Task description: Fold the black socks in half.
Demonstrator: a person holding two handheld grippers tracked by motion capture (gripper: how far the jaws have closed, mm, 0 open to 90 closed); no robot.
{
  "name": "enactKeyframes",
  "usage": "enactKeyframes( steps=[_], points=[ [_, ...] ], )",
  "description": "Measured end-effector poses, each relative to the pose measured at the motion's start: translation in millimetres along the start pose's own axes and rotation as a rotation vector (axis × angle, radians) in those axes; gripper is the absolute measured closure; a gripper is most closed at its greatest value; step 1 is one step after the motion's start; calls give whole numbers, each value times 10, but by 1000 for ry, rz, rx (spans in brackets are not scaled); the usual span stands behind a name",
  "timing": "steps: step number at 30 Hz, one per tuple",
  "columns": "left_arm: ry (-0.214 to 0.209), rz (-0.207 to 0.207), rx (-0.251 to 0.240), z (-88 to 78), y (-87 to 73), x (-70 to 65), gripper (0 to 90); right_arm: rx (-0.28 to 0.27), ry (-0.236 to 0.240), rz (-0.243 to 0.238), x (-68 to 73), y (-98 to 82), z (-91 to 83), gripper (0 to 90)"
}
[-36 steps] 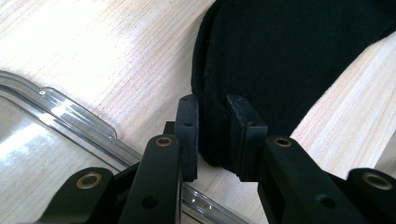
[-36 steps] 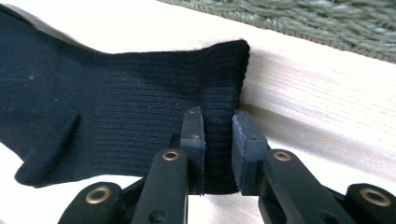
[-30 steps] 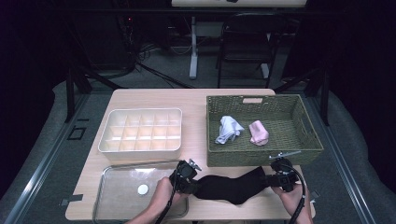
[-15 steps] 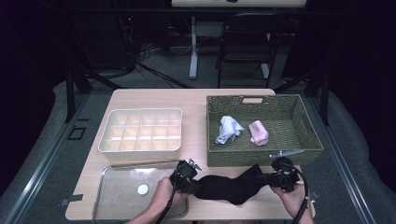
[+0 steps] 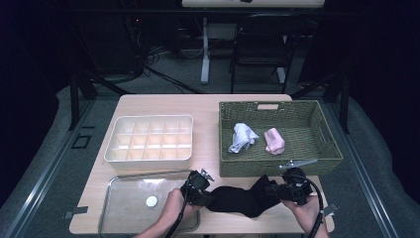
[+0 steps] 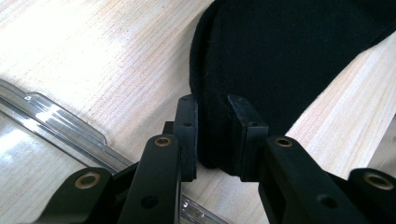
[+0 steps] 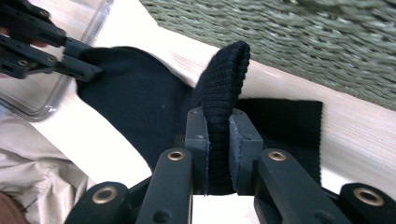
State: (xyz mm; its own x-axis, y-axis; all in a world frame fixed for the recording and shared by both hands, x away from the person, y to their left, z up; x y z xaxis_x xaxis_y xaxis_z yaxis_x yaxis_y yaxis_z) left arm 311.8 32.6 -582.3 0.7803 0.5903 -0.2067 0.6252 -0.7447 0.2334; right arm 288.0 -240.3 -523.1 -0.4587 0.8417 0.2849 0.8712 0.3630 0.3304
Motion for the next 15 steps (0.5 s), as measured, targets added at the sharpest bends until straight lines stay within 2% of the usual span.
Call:
enactKeyframes(
  steps=[12, 14, 15],
  points=[
    [-26, -9, -2, 7, 13, -9, 746, -22, 64, -67, 277, 89, 37, 800],
    [-32, -12, -6, 10, 15, -10, 743, -20, 59, -80, 316, 105, 49, 800],
    [-20, -15, -8, 15, 17, -13, 742, -21, 62, -83, 344, 117, 60, 801]
  ],
)
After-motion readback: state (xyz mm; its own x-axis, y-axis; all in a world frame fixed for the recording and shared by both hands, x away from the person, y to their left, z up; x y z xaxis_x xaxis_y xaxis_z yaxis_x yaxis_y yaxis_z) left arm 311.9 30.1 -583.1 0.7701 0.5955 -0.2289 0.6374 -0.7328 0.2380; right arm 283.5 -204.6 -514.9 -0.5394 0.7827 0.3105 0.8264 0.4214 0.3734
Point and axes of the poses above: each handheld gripper's, and its own axes: z roughly forward along the jaws, y roughly out of its top, x roughly to its left, the point moved 3 cm from there along z, roughly forward along the jaws, and after that the axes turned 13 degrees about x, right-handed, at the moved point
